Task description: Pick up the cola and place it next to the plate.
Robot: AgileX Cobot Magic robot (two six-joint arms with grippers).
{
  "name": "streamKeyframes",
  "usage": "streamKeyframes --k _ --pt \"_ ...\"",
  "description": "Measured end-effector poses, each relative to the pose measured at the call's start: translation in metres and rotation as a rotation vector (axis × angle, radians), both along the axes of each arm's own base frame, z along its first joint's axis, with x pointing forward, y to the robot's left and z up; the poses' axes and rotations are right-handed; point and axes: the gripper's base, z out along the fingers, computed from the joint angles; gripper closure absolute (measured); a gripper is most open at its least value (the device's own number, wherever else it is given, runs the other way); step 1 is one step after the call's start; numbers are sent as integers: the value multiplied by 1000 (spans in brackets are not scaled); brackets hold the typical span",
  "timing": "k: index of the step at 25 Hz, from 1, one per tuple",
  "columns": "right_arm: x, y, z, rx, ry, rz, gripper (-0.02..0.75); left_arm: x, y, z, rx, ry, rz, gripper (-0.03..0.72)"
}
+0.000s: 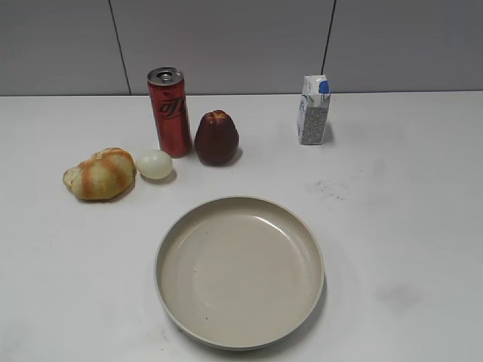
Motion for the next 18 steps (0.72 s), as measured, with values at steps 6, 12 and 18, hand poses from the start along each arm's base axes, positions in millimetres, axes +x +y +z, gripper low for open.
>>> streamKeyframes --k 6,12,18 --pt "0 0 0 0 0 0 204 0 0 0 0 0 0 100" --pt "0 0 0 0 0 0 204 0 0 0 0 0 0 100" --pt "0 0 0 0 0 0 204 4 -1 2 -14 19 -9 100"
